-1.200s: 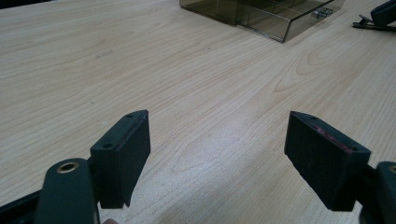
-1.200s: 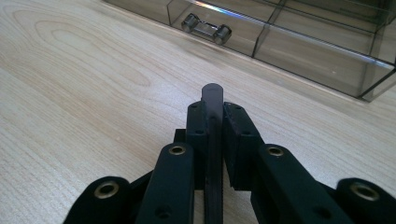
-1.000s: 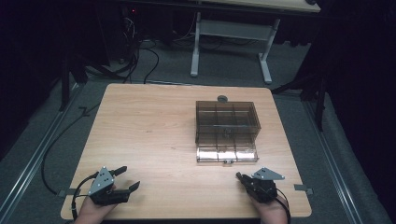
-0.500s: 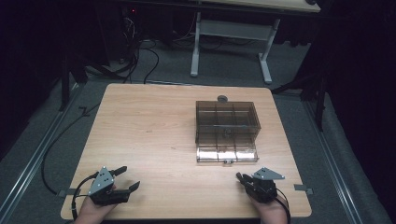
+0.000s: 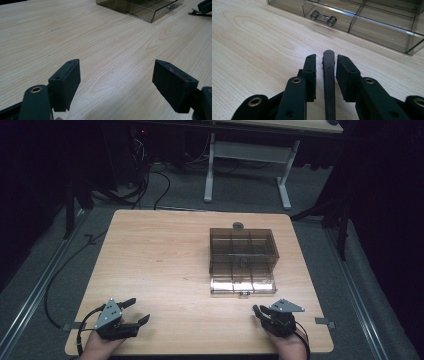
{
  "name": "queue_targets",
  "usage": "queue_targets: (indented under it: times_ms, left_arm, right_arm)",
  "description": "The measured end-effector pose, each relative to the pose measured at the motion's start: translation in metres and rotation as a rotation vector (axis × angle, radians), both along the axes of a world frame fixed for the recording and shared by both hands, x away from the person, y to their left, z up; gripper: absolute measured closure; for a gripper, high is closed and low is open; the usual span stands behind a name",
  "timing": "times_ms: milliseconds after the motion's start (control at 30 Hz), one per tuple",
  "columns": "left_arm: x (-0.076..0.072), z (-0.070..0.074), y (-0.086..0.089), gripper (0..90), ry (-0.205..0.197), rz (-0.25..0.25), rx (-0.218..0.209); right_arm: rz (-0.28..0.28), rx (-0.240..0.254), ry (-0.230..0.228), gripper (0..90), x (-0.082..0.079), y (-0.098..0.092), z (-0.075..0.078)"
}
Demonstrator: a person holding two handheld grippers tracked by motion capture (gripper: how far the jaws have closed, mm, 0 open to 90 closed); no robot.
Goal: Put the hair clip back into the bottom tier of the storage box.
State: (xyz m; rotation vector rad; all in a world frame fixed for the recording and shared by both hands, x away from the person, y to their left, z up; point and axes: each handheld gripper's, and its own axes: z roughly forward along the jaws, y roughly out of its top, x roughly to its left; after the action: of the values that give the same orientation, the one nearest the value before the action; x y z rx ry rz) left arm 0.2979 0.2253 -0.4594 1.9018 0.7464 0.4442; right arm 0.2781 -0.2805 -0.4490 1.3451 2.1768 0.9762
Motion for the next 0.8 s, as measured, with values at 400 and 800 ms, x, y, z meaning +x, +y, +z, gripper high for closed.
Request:
queue_targets:
  times_ms: [400,800]
  left_arm:
    - [-0.001,0.0,-0.001,23.1,-0.005,-0.007,0.005]
    - [-0.001,0.0,-0.001,23.1,-0.005,-0.011,0.006]
  right_arm:
    - [-0.011,-0.014,0.031,66.1,0.003,0.003,0.007]
    - [-0.03,-0.034,0.081,58.1,0.004,-0.001,0.014]
